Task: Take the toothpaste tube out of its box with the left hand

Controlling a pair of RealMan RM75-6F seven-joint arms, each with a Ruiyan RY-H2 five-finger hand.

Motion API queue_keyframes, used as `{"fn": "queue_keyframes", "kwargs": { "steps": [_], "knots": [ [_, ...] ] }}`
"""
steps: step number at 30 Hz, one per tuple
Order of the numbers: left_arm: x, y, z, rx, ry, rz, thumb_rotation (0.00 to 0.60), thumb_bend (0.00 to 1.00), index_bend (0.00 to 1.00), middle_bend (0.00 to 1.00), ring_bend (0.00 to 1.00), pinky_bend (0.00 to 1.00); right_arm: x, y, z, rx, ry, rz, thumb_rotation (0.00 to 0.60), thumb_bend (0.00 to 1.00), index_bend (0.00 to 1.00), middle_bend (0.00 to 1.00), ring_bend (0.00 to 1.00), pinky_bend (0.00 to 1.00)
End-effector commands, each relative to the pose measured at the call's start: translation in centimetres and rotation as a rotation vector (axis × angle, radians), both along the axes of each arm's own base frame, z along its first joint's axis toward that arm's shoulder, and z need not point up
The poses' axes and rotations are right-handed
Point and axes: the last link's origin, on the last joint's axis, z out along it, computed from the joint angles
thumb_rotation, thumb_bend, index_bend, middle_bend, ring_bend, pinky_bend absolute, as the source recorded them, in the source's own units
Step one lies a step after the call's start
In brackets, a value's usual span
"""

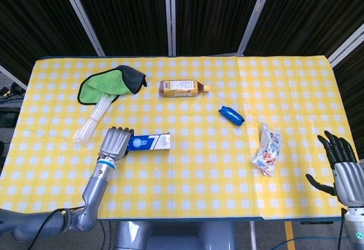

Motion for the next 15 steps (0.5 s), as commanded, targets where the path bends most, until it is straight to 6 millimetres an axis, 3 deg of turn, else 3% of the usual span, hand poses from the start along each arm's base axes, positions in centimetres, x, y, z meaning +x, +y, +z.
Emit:
{"fn": "queue_keyframes", "kwargs": {
  "steps": [1,12,15],
  "knots": [
    [-0.1,0.1,1.0,0.026,0.013,-0.020,0.600,0.45,0.59,0.41,0.42,0.42,0.0,0.0,0.0,0.000,0.001,0.001,0.600,0.09,0.07,0.00,0.00,0.00],
    [0.8,1.2,6.3,0.080,0.136,-0.168,0.600,0.45,0.59,0.41,0.42,0.42,0.1,0.0,0.0,-0.003,0.003,-0.001,0.600,0.09,0.07,0.00,0.00,0.00],
    [1.4,1.7,8.6,0.108,0.201,-0.233,0.600,0.45,0.59,0.41,0.42,0.41,0.1,0.1,-0.1,0.003,0.001,0.000,0.600,0.09,0.07,0.00,0.00,0.00]
  ]
}}
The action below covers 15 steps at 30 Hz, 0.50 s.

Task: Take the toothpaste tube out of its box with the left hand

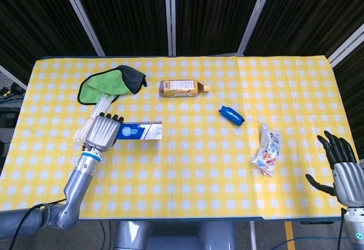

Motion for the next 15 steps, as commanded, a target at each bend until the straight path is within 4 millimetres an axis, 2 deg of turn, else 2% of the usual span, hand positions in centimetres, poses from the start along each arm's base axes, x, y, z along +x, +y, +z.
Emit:
{"fn": "queue_keyframes", "kwargs": {
  "steps": [1,9,15],
  "knots": [
    [1.0,0.5,2.8,0.025,0.082,-0.086,0.600,0.45,0.59,0.41,0.42,0.41,0.1,0.1,-0.1,0.004,-0.002,0.003,0.600,0.09,0.07,0.00,0.00,0.00],
    [2.3,1.2,7.7,0.073,0.286,-0.226,0.600,0.45,0.59,0.40,0.42,0.40,0.2,0.2,-0.2,0.007,0.001,0.009,0.600,0.09,0.08,0.00,0.00,0.00],
    [3.5,1.3,9.8,0.143,0.372,-0.315,0.600,0.45,0.59,0.40,0.42,0.40,0.4,0.2,-0.4,0.015,-0.002,0.009,0.600,0.09,0.08,0.00,0.00,0.00]
  ]
}}
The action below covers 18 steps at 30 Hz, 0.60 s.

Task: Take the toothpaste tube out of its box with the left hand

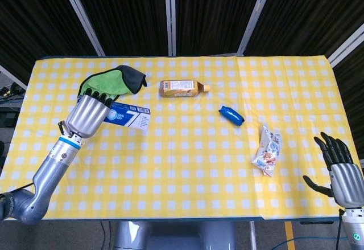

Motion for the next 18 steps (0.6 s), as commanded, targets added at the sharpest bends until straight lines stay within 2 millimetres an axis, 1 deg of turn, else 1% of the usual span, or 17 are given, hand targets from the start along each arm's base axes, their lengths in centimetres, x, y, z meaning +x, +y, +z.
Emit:
{"fn": "queue_keyframes", "kwargs": {
  "steps": [1,6,9,13,18],
  "knots": [
    [0.9,-0.1,0.9,0.030,0.038,-0.048,0.600,0.45,0.59,0.39,0.42,0.40,0.1,0.1,0.0,0.000,0.000,0.003,0.600,0.09,0.08,0.00,0.00,0.00],
    [2.1,-0.3,2.1,0.089,0.144,-0.139,0.600,0.45,0.58,0.39,0.42,0.39,0.2,0.1,0.1,-0.003,-0.011,0.013,0.600,0.09,0.08,0.00,0.00,0.00],
    [2.6,-0.6,2.4,0.114,0.211,-0.187,0.600,0.45,0.56,0.38,0.42,0.39,0.2,0.1,0.2,-0.006,-0.013,0.017,0.600,0.09,0.08,0.00,0.00,0.00],
    [3.2,-0.9,2.4,0.133,0.301,-0.252,0.600,0.45,0.56,0.37,0.42,0.39,0.2,0.2,0.3,-0.010,-0.016,0.020,0.600,0.09,0.08,0.00,0.00,0.00],
    [4.0,-1.2,2.5,0.142,0.341,-0.299,0.600,0.45,0.53,0.35,0.40,0.37,0.2,0.2,0.4,-0.013,-0.021,0.020,0.600,0.09,0.08,0.00,0.00,0.00]
  ]
}}
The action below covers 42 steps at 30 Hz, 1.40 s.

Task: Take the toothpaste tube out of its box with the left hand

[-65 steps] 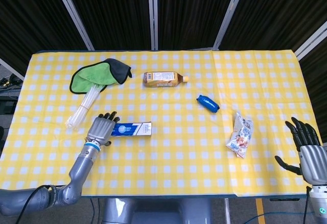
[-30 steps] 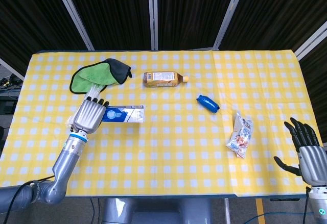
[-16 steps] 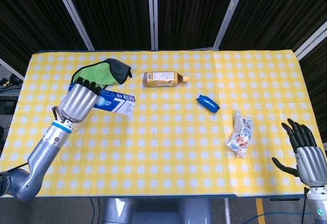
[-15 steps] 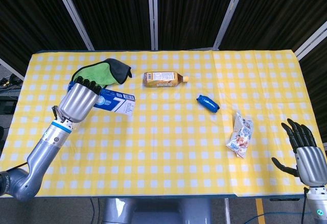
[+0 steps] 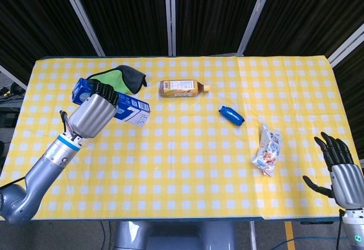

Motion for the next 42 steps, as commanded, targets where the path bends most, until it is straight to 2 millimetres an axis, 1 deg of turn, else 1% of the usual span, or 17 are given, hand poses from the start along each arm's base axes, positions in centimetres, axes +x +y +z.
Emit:
{"fn": "queue_keyframes", "kwargs": {
  "steps": [1,4,10,29,36,39,42],
  "knots": [
    [0.4,-0.1,0.1,0.008,0.027,-0.025,0.600,0.45,0.53,0.35,0.39,0.37,0.0,0.0,0.0,-0.001,0.000,-0.001,0.600,0.09,0.08,0.00,0.00,0.00],
    [1.0,-0.2,0.4,0.023,0.061,-0.058,0.600,0.45,0.52,0.35,0.39,0.36,0.0,0.0,0.0,0.000,0.001,-0.001,0.600,0.09,0.08,0.00,0.00,0.00],
    [1.6,-0.3,0.9,0.040,0.080,-0.085,0.600,0.45,0.48,0.31,0.34,0.33,0.0,0.0,0.1,-0.003,-0.001,-0.002,0.600,0.09,0.08,0.00,0.00,0.00],
    [2.2,-0.5,1.3,0.051,0.104,-0.109,0.600,0.45,0.47,0.30,0.34,0.33,0.0,0.0,0.2,-0.006,-0.006,-0.003,0.600,0.09,0.08,0.00,0.00,0.00],
    [2.4,-0.5,2.2,0.076,0.067,-0.110,0.600,0.45,0.47,0.30,0.34,0.33,0.0,-0.1,0.2,-0.006,-0.005,-0.004,0.600,0.09,0.08,0.00,0.00,0.00],
    [2.6,-0.6,2.8,0.080,0.025,-0.103,0.600,0.45,0.47,0.30,0.34,0.33,0.0,0.0,0.1,-0.004,-0.005,-0.004,0.600,0.09,0.08,0.00,0.00,0.00],
    [2.5,-0.9,2.9,0.063,-0.016,-0.088,0.600,0.45,0.47,0.30,0.34,0.33,0.0,0.0,0.1,-0.003,-0.003,-0.003,0.600,0.09,0.08,0.00,0.00,0.00]
  ]
}}
